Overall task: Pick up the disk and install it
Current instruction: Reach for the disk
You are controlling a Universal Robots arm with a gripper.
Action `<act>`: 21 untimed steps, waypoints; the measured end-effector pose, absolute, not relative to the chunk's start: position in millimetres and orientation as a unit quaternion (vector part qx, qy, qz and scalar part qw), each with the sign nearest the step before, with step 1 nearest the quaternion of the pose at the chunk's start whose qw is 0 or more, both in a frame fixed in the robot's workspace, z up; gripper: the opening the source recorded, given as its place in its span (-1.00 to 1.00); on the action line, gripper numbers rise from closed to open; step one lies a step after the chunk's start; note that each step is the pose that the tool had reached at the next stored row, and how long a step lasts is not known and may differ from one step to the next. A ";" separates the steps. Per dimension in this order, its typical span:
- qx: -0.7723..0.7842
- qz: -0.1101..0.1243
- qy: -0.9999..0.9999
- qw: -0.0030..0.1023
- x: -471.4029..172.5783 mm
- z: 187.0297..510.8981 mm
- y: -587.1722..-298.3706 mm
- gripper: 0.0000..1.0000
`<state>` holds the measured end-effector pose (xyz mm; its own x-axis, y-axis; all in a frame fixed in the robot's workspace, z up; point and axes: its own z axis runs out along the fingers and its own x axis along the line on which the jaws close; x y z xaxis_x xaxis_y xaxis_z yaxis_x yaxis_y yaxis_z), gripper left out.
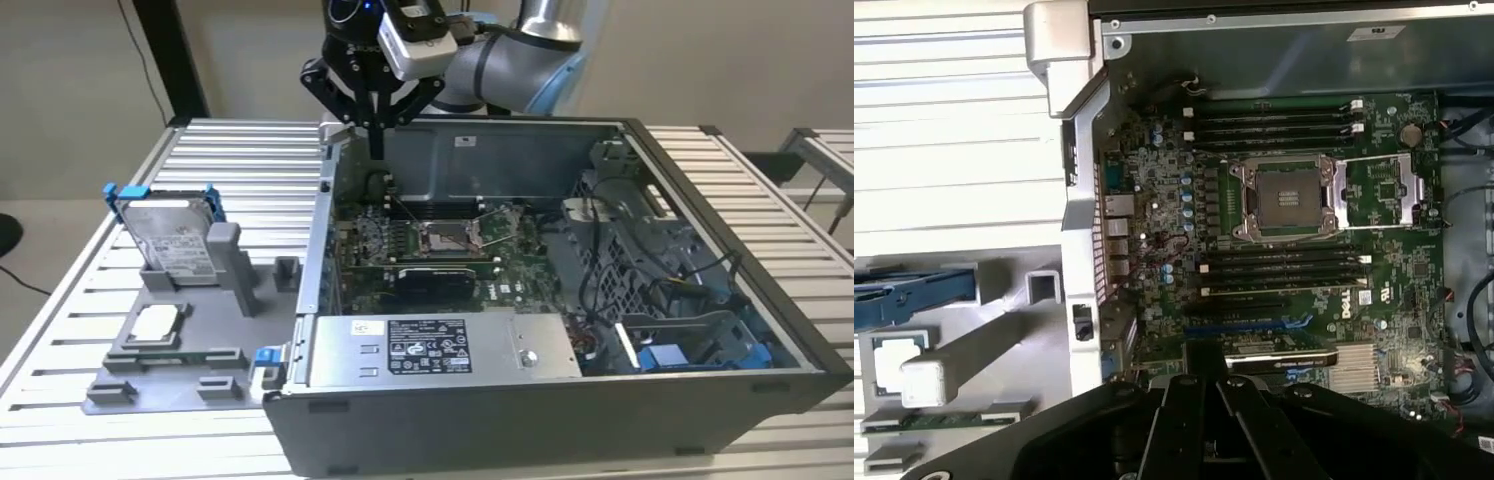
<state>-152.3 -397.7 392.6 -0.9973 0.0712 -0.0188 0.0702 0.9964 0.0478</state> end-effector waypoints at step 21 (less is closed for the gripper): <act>0.035 0.024 0.999 0.010 -190.9 392.5 -397.5 -1.00</act>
